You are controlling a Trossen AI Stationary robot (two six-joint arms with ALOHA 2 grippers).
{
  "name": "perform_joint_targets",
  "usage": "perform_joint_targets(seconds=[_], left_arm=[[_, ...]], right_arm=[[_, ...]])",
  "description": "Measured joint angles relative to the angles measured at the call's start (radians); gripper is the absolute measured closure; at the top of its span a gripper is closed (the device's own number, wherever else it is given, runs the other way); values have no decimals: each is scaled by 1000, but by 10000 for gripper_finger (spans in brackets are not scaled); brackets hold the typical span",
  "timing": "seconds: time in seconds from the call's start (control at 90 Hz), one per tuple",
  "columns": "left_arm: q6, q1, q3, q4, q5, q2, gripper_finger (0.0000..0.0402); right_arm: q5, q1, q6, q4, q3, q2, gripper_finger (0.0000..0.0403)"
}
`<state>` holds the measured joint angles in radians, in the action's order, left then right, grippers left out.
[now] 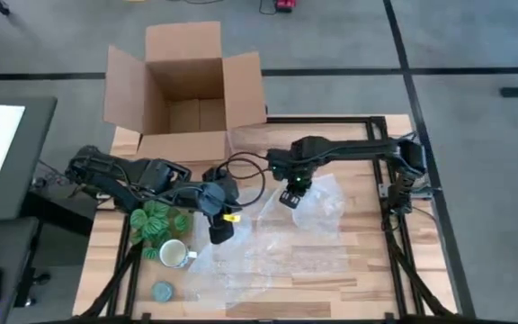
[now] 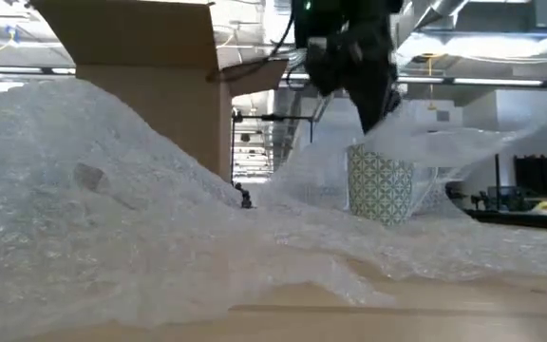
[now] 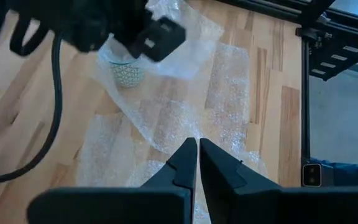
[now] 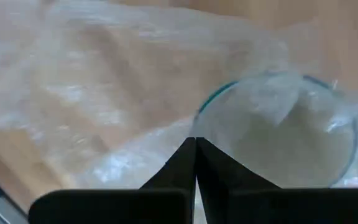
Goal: Wrap mug
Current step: Wrap the green mug with bubble wrap
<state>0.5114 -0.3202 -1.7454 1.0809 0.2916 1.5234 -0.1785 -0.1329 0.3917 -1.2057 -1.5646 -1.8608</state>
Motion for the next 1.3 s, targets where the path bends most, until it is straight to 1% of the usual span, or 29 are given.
perform_joint_targets(seconds=[0.1,0.211,0.344,0.578,0.733,0.844,1.044,1.3], left_arm=[[0,-1,0,0,0,0,402],[0,-1,0,0,0,0,402],[0,-1,0,-1,0,0,402],[0,-1,0,-2,0,0,402],[-2,-1,0,-4,0,0,402],[-4,-1,0,-4,0,0,402],[-2,-1,0,-4,0,0,402],[7,-1,0,-4,1,0,402]], right_arm=[[3,-11,-4,-18,-2,-28,403],[31,-20,-12,-32,-1,-46,403],[51,-29,-24,-8,0,-56,403],[49,-47,-4,127,135,-59,403],[54,-46,0,116,124,-54,403],[63,-42,50,66,78,-20,403],[98,-42,57,-5,28,63,403],[124,-39,104,-65,23,259,403]])
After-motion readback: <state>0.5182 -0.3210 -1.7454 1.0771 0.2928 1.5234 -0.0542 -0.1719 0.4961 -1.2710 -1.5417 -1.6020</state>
